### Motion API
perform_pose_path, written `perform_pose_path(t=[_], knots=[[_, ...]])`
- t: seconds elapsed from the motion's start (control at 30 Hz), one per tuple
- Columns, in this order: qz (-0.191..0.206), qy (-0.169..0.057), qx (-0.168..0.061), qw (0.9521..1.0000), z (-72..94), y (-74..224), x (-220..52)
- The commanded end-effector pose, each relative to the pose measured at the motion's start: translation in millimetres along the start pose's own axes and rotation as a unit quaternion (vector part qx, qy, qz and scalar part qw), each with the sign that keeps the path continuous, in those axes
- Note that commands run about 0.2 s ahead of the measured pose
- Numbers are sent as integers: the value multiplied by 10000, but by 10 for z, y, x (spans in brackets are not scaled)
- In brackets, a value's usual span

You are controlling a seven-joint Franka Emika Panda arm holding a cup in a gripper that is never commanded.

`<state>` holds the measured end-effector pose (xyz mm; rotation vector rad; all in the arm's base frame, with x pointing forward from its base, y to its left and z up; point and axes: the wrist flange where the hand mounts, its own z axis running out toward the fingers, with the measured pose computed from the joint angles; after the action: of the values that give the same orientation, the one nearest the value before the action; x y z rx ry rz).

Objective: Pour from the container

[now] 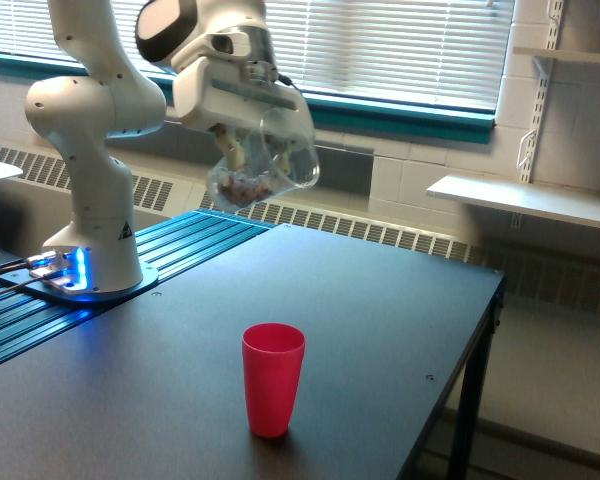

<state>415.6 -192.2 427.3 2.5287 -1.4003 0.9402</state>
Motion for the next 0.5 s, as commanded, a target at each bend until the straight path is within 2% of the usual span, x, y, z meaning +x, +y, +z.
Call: perform_pose_path(t=[0.03,0.1,0.2,0.5], knots=[[-602,145,-99,9980,93,77,57],[-654,142,-78,9977,150,80,37],[-850,188,-185,9960,216,110,20],[-905,-44,-404,9951,463,183,-52]])
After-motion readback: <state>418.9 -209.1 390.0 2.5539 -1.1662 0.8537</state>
